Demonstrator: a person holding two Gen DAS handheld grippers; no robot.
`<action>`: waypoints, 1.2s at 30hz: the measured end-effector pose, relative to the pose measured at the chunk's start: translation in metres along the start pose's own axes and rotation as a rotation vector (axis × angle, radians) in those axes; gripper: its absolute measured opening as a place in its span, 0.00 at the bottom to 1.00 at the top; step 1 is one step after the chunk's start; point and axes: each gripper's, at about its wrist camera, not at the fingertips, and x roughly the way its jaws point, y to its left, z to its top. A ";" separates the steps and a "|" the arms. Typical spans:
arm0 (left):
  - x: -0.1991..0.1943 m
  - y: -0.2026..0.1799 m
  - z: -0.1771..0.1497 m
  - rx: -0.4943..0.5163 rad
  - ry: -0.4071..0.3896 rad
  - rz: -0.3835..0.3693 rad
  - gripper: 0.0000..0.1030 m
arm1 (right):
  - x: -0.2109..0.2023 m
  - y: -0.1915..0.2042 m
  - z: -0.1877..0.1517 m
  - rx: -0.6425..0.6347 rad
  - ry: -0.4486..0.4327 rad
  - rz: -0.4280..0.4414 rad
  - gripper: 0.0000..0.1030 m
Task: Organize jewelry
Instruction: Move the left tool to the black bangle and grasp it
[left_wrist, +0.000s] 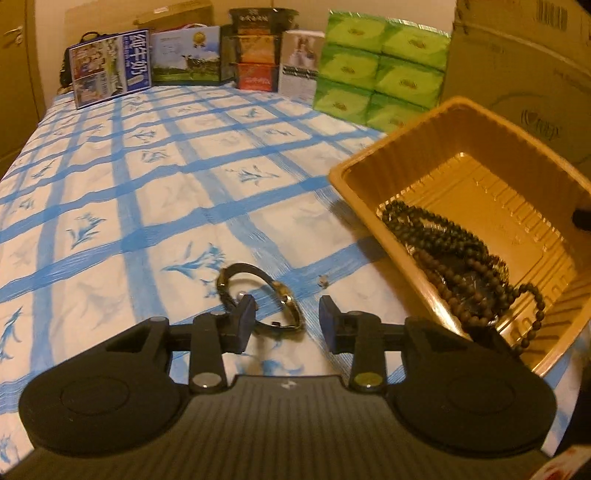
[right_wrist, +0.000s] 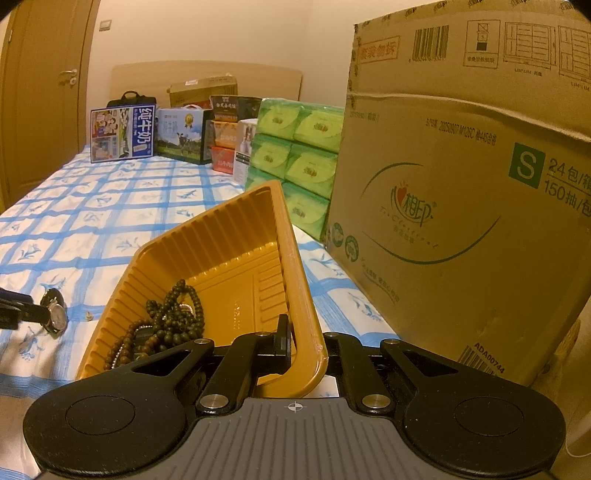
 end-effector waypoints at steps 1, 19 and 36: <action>0.004 -0.002 0.000 0.009 0.006 0.003 0.33 | 0.000 0.000 0.000 0.000 0.000 0.000 0.05; 0.005 0.003 -0.014 0.041 0.022 0.035 0.16 | 0.000 0.000 0.000 -0.001 0.000 -0.001 0.05; -0.030 0.035 -0.026 -0.043 0.031 0.063 0.16 | 0.002 -0.003 -0.001 -0.003 -0.001 0.001 0.05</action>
